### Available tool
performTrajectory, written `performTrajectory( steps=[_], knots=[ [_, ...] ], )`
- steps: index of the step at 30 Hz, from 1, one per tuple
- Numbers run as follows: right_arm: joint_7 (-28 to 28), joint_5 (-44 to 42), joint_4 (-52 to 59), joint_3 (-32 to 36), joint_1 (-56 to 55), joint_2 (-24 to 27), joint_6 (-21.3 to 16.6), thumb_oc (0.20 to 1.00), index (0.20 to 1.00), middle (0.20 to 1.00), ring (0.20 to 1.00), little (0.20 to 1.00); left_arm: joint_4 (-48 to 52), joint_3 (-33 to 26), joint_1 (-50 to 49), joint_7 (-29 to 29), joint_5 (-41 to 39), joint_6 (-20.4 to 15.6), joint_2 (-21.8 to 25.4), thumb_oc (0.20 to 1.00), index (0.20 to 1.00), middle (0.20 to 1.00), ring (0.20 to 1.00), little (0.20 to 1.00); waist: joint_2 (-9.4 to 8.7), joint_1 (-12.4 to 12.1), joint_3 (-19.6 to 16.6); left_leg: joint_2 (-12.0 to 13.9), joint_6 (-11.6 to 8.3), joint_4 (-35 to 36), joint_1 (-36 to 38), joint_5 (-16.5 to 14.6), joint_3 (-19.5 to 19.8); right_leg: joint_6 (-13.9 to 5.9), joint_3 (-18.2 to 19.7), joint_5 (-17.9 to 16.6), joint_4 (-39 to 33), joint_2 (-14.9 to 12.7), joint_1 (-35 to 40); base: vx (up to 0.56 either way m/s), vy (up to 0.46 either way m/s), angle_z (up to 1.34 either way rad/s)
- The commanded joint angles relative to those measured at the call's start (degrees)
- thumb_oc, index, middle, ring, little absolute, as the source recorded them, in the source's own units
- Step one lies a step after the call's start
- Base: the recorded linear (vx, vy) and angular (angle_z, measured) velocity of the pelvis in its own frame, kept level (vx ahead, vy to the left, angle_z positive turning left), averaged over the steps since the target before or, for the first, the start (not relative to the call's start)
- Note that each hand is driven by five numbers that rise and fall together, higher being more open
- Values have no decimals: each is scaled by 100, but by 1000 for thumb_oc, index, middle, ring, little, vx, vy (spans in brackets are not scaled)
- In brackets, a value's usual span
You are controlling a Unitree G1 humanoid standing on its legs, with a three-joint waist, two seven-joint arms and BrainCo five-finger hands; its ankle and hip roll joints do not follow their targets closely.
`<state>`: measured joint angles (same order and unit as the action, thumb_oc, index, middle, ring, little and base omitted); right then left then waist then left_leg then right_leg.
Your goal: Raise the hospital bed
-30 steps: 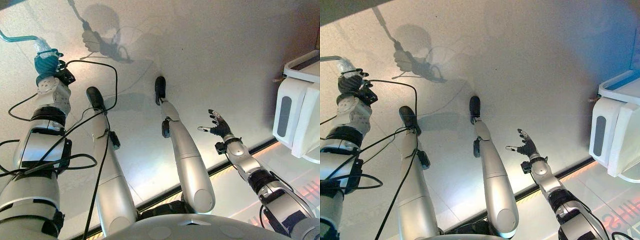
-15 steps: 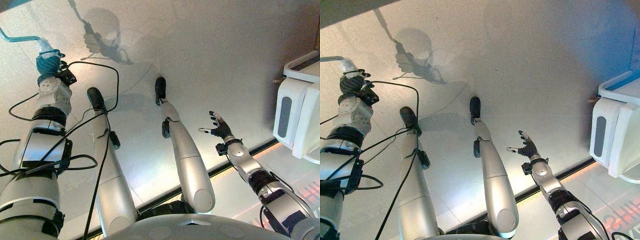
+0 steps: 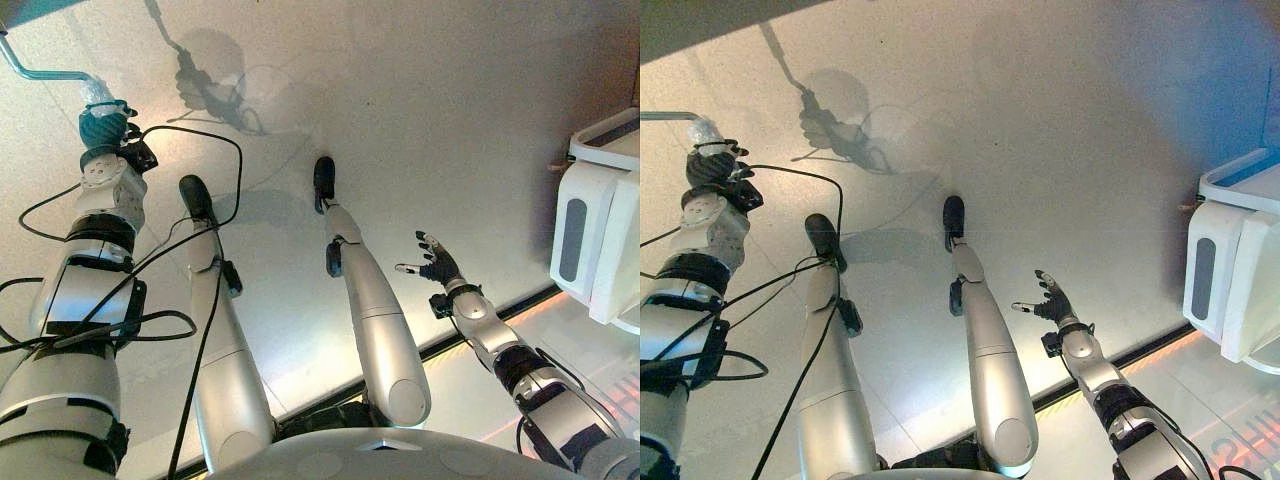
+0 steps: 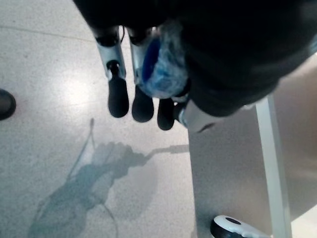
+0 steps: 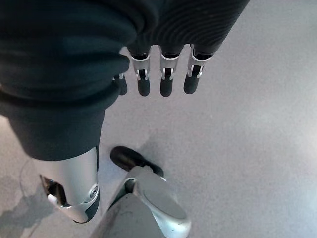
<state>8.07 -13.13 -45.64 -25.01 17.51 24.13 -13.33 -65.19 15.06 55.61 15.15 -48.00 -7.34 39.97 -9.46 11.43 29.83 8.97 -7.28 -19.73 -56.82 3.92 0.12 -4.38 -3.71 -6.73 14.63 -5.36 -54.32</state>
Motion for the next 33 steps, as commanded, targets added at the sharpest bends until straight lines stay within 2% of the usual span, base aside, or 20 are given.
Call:
performTrajectory(
  steps=[1,4,6,7,9,11,14,15,16,17,19,21,23,24,25,26,27,29,31,33],
  knots=[
    [91,-94,63,114,-396,231,76,1000,1000,1000,1000,1000,513,-5,-124,-26,400,-235,95,200,200,200,200,200,-109,-107,-4,-679,681,-557,306,-1034,-400,-927,433,-188,434,-228,-70,-37,190,3],
    [106,-48,137,163,-399,365,113,1000,1000,1000,1000,1000,621,-4,-236,37,380,-266,-34,200,200,200,200,200,52,-82,-4,-812,782,-375,477,-1031,-575,-1062,659,-935,823,-388,-324,-35,248,14],
    [115,-14,135,173,-426,378,114,1000,1000,1000,1000,1000,648,-25,-293,43,405,-280,-53,200,200,200,200,200,52,-110,-4,-841,805,-343,545,-1025,-656,-1062,532,-962,813,-450,-335,0,208,5],
    [101,7,25,108,-404,340,128,1000,1000,1000,1000,1000,677,-36,-434,28,520,-274,-184,200,200,200,200,200,18,-189,-4,-924,851,-301,631,-937,-779,-1025,173,-657,1179,-259,-352,-15,164,-16],
    [87,-33,-47,69,-375,285,95,1000,1000,1000,1000,1000,746,4,-430,-14,518,-284,-283,200,200,200,200,200,-45,-131,-4,-1051,917,-255,681,-935,-866,-882,-25,-203,1248,150,-406,-1,150,-23],
    [76,-12,-78,38,-403,270,84,1000,1000,1000,1000,1000,706,-15,-387,-46,531,-270,-244,200,200,200,200,200,-136,-115,-4,-1146,946,-142,696,-889,-970,-740,-322,-150,958,256,-372,16,50,-11],
    [87,-29,-76,12,-526,284,68,1000,1000,1000,1000,1000,657,8,-345,-62,567,-233,-282,200,200,200,200,200,-116,-113,-4,-1224,881,-43,806,-883,-939,-521,-241,35,545,269,-100,25,-87,-8],
    [77,-19,-58,-8,-556,323,67,1000,1000,1000,1000,1000,767,13,-359,-51,572,-279,-368,200,200,200,200,200,46,-117,-4,-1213,794,-85,718,-815,-923,-454,-26,188,594,378,-127,12,-44,-3],
    [76,-19,-58,-7,-556,324,67,1000,1000,1000,1000,1000,767,13,-359,-51,573,-279,-369,200,200,200,200,200,48,-117,-4,-1213,793,-87,716,-816,-922,-453,-27,188,595,378,-127,-9,-101,9],
    [123,55,6,-7,-633,386,92,1000,1000,1000,1000,1000,905,-14,-529,-44,617,-326,-463,200,200,200,200,200,130,-126,-4,-1177,569,-658,561,-838,-1001,-251,-43,336,557,363,75,-24,-154,15],
    [168,-28,-8,33,-714,444,75,1000,1000,1000,1000,1000,1015,119,-594,-34,599,-359,-522,200,200,200,200,200,150,-101,-4,-874,-8,-1801,87,-238,-1117,7,-121,503,658,321,160,-34,-229,18],
    [147,-99,-16,-24,-670,438,91,1000,1000,1000,1000,1000,1130,192,-523,-47,504,-425,-428,200,200,200,200,200,11,-162,-4,-768,179,-2061,-46,-498,-580,52,-150,596,723,326,206,-45,-45,43],
    [152,-146,-25,-77,-594,394,55,1000,1000,1000,1000,1000,1077,239,-412,-24,423,-456,-362,200,200,200,200,200,-73,-157,-4,-652,267,-1649,-71,-537,-271,-12,-142,619,737,299,221,19,25,25],
    [191,-178,-22,-178,-503,307,15,1000,1000,1000,1000,1000,984,274,-200,83,449,-462,-237,200,200,200,200,200,-60,-190,-4,-141,270,-274,153,22,43,-116,-165,667,790,319,245,64,68,-18],
    [193,-178,-24,-184,-508,303,14,1000,1000,1000,1000,1000,981,277,-205,84,448,-462,-236,200,200,200,200,200,-77,-178,-4,-156,264,-178,214,74,33,-113,-163,658,770,306,268,61,202,-25],
    [223,-157,-90,-250,-505,308,-5,1000,1000,1000,1000,1000,910,238,-192,118,474,-486,-83,200,200,200,200,200,-95,-335,-4,44,255,624,219,710,310,-133,-132,583,917,326,90,61,187,-18],
    [204,-143,-75,-303,-526,268,-6,1000,1000,1000,1000,1000,881,219,-306,129,410,-483,-123,200,200,200,200,200,-146,-335,-4,-55,218,416,480,307,495,-209,-36,840,1098,330,207,14,278,-17],
    [238,-123,-30,-260,-460,316,-11,1000,1000,1000,1000,1000,856,218,-289,186,452,-480,-208,200,200,200,200,200,-39,-319,-4,-37,209,548,316,482,287,-189,-5,692,1295,291,-45,-12,170,-5],
    [288,-180,-50,-53,-398,329,35,1000,1000,1000,1000,1000,993,359,-171,137,569,-474,-289,200,200,200,200,200,136,-344,-4,-269,70,788,361,591,122,-252,-7,600,1080,94,-146,-16,218,-4],
    [290,-148,-35,-12,-407,330,45,1000,1000,1000,1000,1000,1043,381,-165,101,608,-457,-281,200,200,200,200,200,150,-350,-4,-295,83,747,332,595,81,-247,-52,569,992,45,-111,-16,114,-3]
  ],
)
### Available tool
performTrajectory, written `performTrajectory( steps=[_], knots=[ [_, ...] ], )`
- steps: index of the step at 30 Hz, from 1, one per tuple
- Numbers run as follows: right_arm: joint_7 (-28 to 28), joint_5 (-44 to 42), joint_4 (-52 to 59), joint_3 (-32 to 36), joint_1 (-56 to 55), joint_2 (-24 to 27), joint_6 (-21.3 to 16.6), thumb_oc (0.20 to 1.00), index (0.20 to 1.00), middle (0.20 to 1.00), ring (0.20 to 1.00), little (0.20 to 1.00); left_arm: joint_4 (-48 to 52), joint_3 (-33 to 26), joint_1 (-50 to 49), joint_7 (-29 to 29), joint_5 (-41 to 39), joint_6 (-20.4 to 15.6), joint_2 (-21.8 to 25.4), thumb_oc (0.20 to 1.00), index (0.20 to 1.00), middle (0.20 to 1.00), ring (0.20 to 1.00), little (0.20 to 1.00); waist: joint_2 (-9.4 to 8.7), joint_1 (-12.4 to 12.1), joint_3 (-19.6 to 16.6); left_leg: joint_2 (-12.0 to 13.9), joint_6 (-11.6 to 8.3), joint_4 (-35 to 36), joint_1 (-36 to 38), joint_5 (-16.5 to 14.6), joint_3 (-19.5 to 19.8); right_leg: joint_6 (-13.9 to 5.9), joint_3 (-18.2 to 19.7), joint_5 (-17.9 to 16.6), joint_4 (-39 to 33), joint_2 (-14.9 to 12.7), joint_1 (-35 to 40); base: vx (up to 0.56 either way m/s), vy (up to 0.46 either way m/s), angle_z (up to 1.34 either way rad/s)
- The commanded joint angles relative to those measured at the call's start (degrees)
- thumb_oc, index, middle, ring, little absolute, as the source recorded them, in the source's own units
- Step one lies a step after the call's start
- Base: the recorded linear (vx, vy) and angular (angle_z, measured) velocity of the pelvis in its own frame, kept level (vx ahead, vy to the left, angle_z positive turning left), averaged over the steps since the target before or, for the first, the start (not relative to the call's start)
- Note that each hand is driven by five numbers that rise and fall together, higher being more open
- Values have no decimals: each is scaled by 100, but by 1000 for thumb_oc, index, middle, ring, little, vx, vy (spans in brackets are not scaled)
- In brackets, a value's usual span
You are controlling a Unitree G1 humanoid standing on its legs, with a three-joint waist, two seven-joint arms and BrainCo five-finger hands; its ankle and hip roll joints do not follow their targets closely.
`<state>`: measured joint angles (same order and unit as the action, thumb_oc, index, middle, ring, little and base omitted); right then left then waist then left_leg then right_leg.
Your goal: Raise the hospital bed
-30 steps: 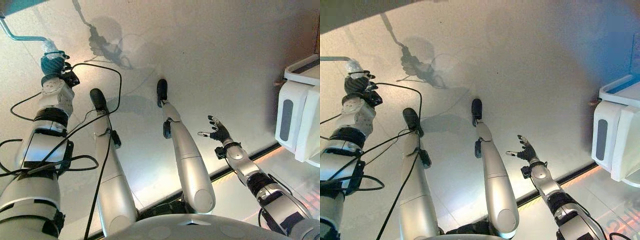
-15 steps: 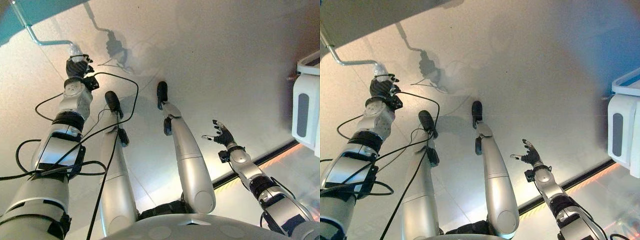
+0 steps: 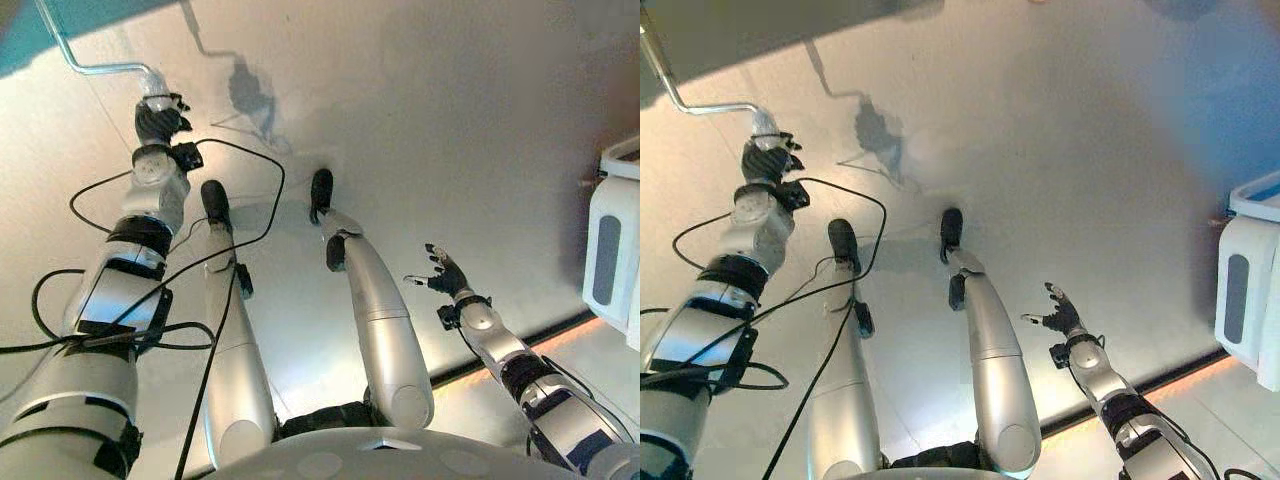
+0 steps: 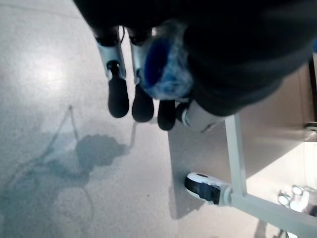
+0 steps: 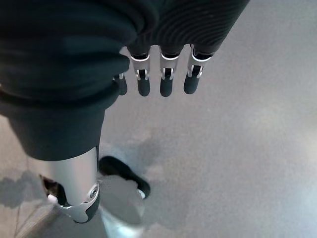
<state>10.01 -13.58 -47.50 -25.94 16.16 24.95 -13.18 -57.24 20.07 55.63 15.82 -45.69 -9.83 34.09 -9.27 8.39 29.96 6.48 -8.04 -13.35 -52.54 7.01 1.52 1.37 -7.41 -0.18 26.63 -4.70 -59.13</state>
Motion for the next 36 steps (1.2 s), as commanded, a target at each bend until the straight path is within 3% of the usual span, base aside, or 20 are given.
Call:
performTrajectory(
  steps=[1,12,22,29,36],
  knots=[
    [97,-81,137,94,-271,209,33,1000,1000,1000,1000,1000,271,-129,-182,38,386,-199,317,200,200,200,200,200,115,-47,-16,-58,171,132,-101,280,-64,-830,297,-121,-284,-32,397,-7,112,4],
    [78,-83,34,179,-291,17,35,1000,1000,1000,1000,1000,108,106,53,60,754,-75,523,200,200,200,200,200,69,10,-16,-184,164,324,-29,315,-184,-934,274,-426,-910,-139,641,-4,53,2],
    [65,-30,173,93,-312,12,48,1000,1000,1000,1000,1000,747,454,134,67,863,-132,224,200,200,200,200,200,63,122,-16,-177,148,366,23,325,-247,-923,309,-447,-1041,-68,691,6,-12,-2],
    [74,174,383,43,-486,90,112,1000,1000,1000,1000,1000,2123,858,27,-13,535,-397,58,200,200,200,200,200,148,189,-16,-132,118,484,132,395,-270,-921,340,-440,-1070,-13,706,9,-48,-1],
    [90,322,491,98,-633,154,130,1000,1000,1000,1000,1000,3380,1003,-347,-58,145,-596,224,200,200,200,200,200,271,192,-16,-134,123,493,176,384,-285,-923,349,-419,-1044,0,695,5,-19,-3]
  ],
)
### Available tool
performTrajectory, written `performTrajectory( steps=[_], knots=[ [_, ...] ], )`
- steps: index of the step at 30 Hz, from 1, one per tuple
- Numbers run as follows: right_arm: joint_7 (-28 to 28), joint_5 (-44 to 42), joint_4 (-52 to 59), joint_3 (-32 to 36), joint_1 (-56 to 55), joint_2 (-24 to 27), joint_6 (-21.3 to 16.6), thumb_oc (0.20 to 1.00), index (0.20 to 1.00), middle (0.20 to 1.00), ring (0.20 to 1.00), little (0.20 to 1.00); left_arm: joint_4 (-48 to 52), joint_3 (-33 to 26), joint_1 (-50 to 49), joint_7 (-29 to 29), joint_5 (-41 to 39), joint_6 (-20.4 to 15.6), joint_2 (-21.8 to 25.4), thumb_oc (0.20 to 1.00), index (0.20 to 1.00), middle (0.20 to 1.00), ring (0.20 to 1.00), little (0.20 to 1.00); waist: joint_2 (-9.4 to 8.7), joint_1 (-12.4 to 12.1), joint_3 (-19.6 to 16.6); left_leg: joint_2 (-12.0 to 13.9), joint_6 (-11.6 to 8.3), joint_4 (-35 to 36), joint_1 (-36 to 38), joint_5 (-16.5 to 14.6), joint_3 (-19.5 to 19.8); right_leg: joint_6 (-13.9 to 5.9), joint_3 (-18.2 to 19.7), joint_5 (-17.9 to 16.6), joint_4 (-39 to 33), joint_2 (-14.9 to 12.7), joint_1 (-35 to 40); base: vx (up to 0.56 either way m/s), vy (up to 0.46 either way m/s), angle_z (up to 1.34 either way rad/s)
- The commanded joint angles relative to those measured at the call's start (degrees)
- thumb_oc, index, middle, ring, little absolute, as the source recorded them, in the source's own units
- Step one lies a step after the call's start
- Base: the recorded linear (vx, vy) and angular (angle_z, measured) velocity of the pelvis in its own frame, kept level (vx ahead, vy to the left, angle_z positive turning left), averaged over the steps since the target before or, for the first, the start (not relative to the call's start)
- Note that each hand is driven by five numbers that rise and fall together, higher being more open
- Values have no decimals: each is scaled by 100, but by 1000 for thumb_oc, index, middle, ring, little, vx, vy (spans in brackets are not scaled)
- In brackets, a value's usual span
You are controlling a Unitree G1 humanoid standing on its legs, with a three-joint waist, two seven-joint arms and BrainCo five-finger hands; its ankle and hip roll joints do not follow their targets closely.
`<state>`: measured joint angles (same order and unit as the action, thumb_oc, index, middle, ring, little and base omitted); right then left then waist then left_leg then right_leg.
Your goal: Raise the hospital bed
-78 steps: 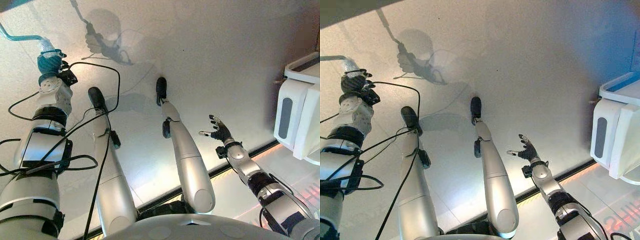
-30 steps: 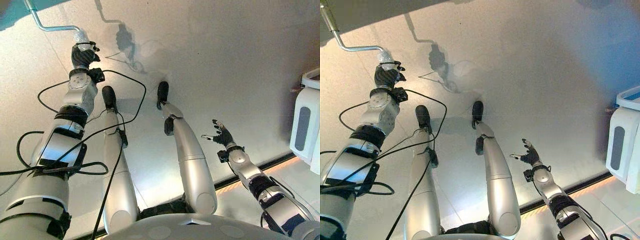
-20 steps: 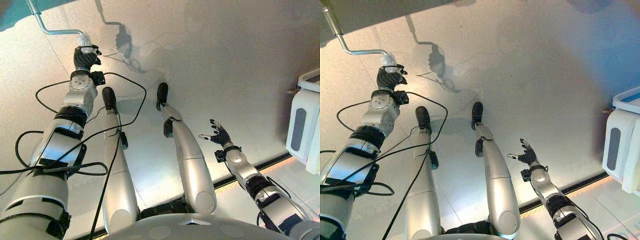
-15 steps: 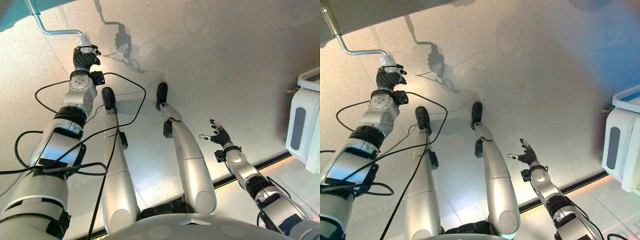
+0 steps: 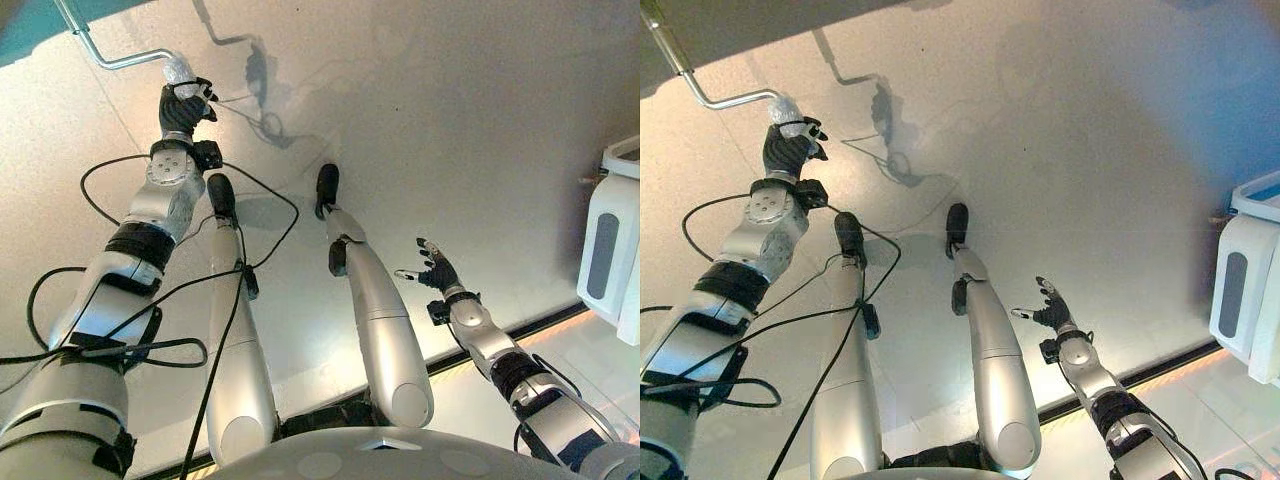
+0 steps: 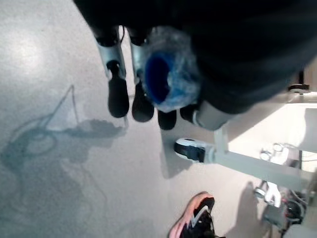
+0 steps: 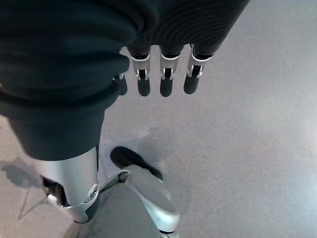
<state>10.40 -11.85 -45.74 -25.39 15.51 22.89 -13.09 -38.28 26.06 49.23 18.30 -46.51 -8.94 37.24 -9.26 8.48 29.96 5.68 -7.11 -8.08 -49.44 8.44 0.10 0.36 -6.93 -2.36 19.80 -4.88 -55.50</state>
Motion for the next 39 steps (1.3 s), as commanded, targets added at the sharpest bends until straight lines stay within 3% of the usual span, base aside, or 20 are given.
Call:
performTrajectory(
  steps=[1,13,22,23,29,30,39],
  knots=[
    [55,152,323,63,-584,361,119,1000,1000,1000,1000,1000,1653,405,225,-286,197,-702,-29,200,200,200,200,200,286,176,-17,-54,33,-37,-130,235,-142,-824,300,-201,-363,14,333,0,0,0],
    [-20,180,337,269,-851,376,118,1000,1000,1000,1000,1000,4209,124,-1199,-731,-519,-944,1167,200,200,200,200,200,536,-56,-17,-140,69,20,-137,221,-150,-892,238,-257,-417,-94,347,4,8,2],
    [-125,222,316,478,-1042,412,81,1000,1000,1000,1000,1000,5456,-1129,-3330,-1102,-747,-959,1659,200,200,200,200,200,689,-351,-17,-265,118,125,-88,221,-69,-957,105,-310,-551,-228,494,17,48,9],
    [-127,225,309,474,-1129,410,77,1000,1000,1000,1000,1000,5460,-1164,-3511,-1120,-746,-952,1667,200,200,200,200,200,694,-364,-17,-294,99,112,81,52,-45,-998,106,-153,-516,-253,663,68,64,11],
    [-165,266,252,506,-1144,413,64,1000,1000,1000,1000,1000,5185,-1565,-3924,-1074,-629,-962,1601,200,200,200,200,200,720,-443,-17,-338,120,28,47,-14,-50,-1023,55,-157,-527,-325,725,21,50,6],
    [-183,268,264,514,-1107,419,64,1000,1000,1000,1000,1000,4656,-1806,-3934,-855,-333,-951,1458,200,200,200,200,200,694,-477,-17,-355,141,-71,-1,-92,-71,-1036,30,-152,-557,-371,755,36,85,5],
    [-174,210,263,552,-1027,429,36,1000,1000,1000,1000,1000,2806,-2045,-3054,-236,520,-818,1279,200,200,200,200,200,445,-374,-17,-367,233,-656,-357,-484,-72,-1136,62,-195,-652,-489,768,40,90,3]
  ],
)
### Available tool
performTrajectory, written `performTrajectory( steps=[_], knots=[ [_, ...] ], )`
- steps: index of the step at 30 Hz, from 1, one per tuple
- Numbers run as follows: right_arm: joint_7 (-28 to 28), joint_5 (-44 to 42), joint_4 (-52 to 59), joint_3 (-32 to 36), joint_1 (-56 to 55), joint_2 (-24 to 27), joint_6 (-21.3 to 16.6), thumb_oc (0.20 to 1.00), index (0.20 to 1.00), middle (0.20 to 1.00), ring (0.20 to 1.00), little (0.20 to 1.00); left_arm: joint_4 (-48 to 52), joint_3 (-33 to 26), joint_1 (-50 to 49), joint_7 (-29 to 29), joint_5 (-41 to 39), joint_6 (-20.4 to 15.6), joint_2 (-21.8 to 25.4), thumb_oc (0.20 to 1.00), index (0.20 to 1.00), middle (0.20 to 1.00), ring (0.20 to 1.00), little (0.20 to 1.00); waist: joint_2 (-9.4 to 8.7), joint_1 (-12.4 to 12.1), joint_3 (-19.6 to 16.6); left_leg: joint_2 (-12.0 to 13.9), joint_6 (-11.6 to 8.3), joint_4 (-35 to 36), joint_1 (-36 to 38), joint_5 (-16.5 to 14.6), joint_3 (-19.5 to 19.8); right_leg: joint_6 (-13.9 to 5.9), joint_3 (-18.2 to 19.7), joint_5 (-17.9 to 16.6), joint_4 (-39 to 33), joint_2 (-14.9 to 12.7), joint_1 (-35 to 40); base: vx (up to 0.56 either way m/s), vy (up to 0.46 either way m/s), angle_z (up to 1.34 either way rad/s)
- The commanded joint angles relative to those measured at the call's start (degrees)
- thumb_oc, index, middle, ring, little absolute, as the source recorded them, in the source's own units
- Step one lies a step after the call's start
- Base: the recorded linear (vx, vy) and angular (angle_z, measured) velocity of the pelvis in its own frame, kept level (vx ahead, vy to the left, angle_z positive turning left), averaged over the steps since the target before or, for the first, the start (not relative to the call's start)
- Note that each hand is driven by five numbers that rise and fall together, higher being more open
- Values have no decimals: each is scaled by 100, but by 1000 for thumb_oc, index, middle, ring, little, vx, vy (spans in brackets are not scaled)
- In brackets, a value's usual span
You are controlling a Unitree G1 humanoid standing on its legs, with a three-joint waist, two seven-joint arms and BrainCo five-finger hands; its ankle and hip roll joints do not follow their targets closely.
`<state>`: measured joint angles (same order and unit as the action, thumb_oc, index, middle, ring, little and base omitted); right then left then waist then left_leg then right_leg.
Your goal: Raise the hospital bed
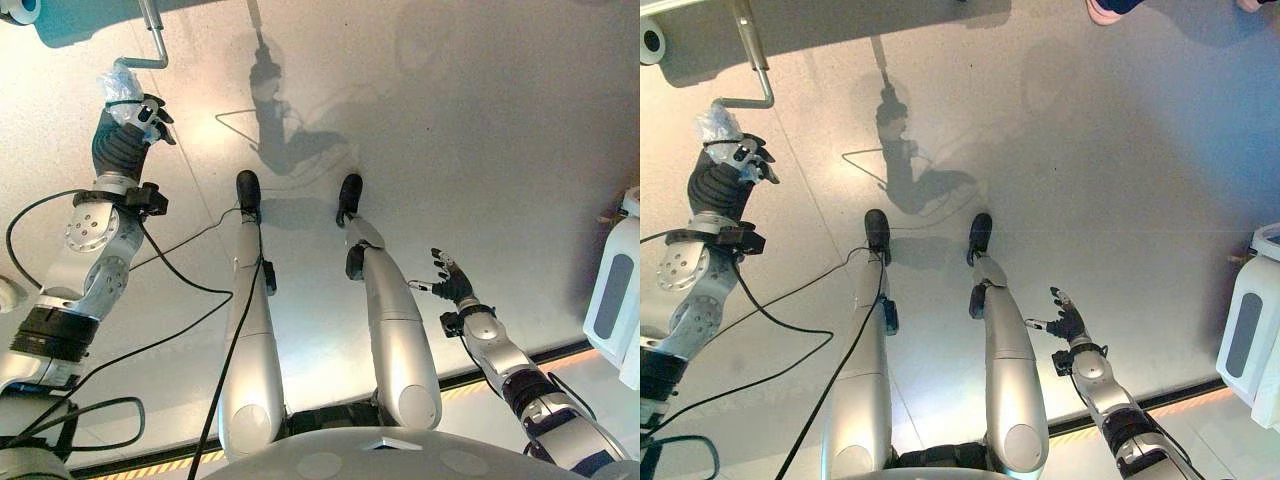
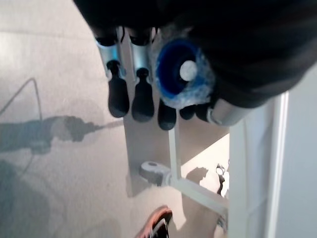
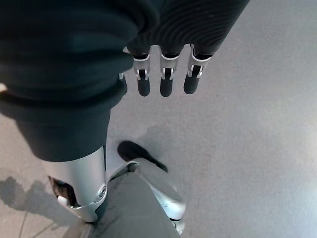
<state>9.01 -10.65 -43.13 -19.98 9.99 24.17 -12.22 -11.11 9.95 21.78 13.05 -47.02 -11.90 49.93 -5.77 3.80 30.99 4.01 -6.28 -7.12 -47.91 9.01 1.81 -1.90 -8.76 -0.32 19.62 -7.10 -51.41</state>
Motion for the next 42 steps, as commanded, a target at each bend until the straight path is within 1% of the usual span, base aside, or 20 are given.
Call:
performTrajectory(
  steps=[1,7,9,10,12,17,19,20,21,23,24,26,29,34,36,37,38,39,41,42],
  knots=[
    [-24,77,-36,1,-440,277,-40,1000,1000,1000,1000,1000,-174,-409,-132,388,555,-485,-83,200,200,200,200,200,61,120,-119,-211,167,-849,-556,-615,-255,-928,265,-409,-642,-287,354,41,126,6],
    [-31,-63,-100,-159,-209,143,-35,1000,1000,1000,1000,1000,-1621,54,1077,506,919,-251,-155,200,200,200,200,200,-190,292,-119,-244,250,-1425,-842,-1003,-359,-1058,387,-530,-810,-364,399,45,131,8],
    [-57,-89,-91,-223,-167,95,-29,1000,1000,1000,1000,1000,-1967,188,1365,530,1041,-164,-148,200,200,200,200,200,-285,336,-119,-231,267,-1502,-862,-1077,-381,-1079,413,-575,-948,-362,471,32,75,7],
    [-57,-89,-91,-220,-167,93,-29,1000,1000,1000,1000,1000,-1974,196,1374,528,1039,-166,-147,200,200,200,200,200,-286,331,-119,-229,267,-1505,-865,-1080,-383,-1079,414,-576,-949,-360,470,38,87,4],
    [-66,-178,-151,-375,-19,22,-37,1000,1000,1000,1000,1000,-2801,532,1944,477,1206,-9,-251,200,200,200,200,200,-422,423,-119,-241,291,-1749,-939,-1226,-418,-1125,460,-668,-1194,-373,615,42,108,-1],
    [-92,-243,-186,-451,68,-32,-56,1000,1000,1000,1000,1000,-3462,752,2359,461,1415,152,-292,200,200,200,200,200,-520,484,-119,-218,320,-1857,-978,-1327,-465,-1157,506,-743,-1318,-378,664,14,53,-11],
    [-119,-336,-130,-563,137,-54,-89,1000,1000,1000,1000,1000,-4117,995,2782,431,1703,335,-347,200,200,200,200,200,-643,569,-119,-179,361,-2009,-1043,-1418,-499,-1179,559,-790,-1376,-365,643,8,30,-9],
    [-120,-336,-131,-559,138,-57,-89,1000,1000,1000,1000,1000,-4126,1004,2794,428,1701,333,-348,200,200,200,200,200,-644,563,-119,-177,361,-2012,-1047,-1421,-501,-1180,561,-789,-1375,-364,639,5,46,-14],
    [-124,-380,-75,-635,173,-51,-115,1000,1000,1000,1000,1000,-4456,1174,3045,392,1954,439,-404,200,200,200,200,200,-692,618,-119,-146,383,-2111,-1113,-1459,-515,-1177,604,-789,-1361,-347,568,3,23,-15],
    [-133,-407,-58,-670,196,-53,-128,1000,1000,1000,1000,1000,-4569,1223,3148,392,1954,461,-479,200,200,200,200,200,-699,631,-119,-131,386,-2161,-1144,-1475,-531,-1172,630,-785,-1330,-336,517,5,25,-15],
    [-126,-441,-9,-724,204,-44,-134,1000,1000,1000,1000,1000,-4729,1391,3341,349,2089,495,-582,200,200,200,200,200,-714,680,-119,-122,403,-2225,-1192,-1490,-546,-1144,658,-744,-1252,-308,393,6,18,-18],
    [-125,-467,15,-791,229,-47,-126,1000,1000,1000,1000,1000,-4774,1511,3455,364,2210,525,-701,200,200,200,200,200,-716,713,-119,-110,422,-2258,-1227,-1489,-559,-1126,714,-715,-1153,-275,257,2,-1,-14],
    [-81,-448,49,-896,282,-63,-92,1000,1000,1000,1000,1000,-4416,1702,3448,301,2189,469,-936,200,200,200,200,200,-706,760,-119,-64,450,-2226,-1273,-1444,-621,-1078,806,-708,-1019,-217,27,-18,-41,-10],
    [-46,-387,77,-970,331,-66,-57,1000,1000,1000,1000,1000,-4017,1847,3443,313,2129,393,-1103,200,200,200,200,200,-715,806,-119,-14,439,-2077,-1231,-1327,-671,-1031,822,-714,-975,-181,-69,-24,-98,-10],
    [9,-331,91,-1033,375,-55,-26,1000,1000,1000,1000,1000,-3442,2012,3408,265,1849,240,-1321,200,200,200,200,200,-683,839,-119,41,388,-1796,-1116,-1100,-673,-969,810,-683,-844,-117,-164,-38,-159,-5],
    [9,-330,91,-1033,374,-55,-26,1000,1000,1000,1000,1000,-3439,2012,3405,267,1849,241,-1321,200,200,200,200,200,-684,840,-119,39,387,-1789,-1112,-1096,-674,-969,810,-682,-842,-119,-164,-29,-168,-4],
    [39,-265,109,-1039,378,-16,-17,1000,1000,1000,1000,1000,-3165,2084,3368,218,1702,159,-1373,200,200,200,200,200,-656,860,-119,77,356,-1553,-994,-949,-657,-929,793,-631,-750,-74,-206,-17,-109,-4],
    [39,-265,109,-1040,378,-16,-17,1000,1000,1000,1000,1000,-3165,2084,3368,218,1702,160,-1372,200,200,200,200,200,-656,861,-119,76,356,-1552,-993,-949,-657,-930,793,-631,-750,-75,-206,-39,-211,-9],
    [74,-208,146,-1019,378,41,-3,1000,1000,1000,1000,1000,-2792,2121,3315,274,1578,62,-1419,200,200,200,200,200,-605,864,-119,91,314,-1310,-860,-808,-638,-901,780,-577,-664,-33,-216,-30,-166,-9],
    [94,-154,162,-984,354,87,2,1000,1000,1000,1000,1000,-2304,2158,3195,279,1364,-55,-1430,200,200,200,200,200,-538,841,-119,130,246,-1031,-709,-623,-598,-866,740,-506,-565,22,-224,-23,-193,-5]
  ],
)
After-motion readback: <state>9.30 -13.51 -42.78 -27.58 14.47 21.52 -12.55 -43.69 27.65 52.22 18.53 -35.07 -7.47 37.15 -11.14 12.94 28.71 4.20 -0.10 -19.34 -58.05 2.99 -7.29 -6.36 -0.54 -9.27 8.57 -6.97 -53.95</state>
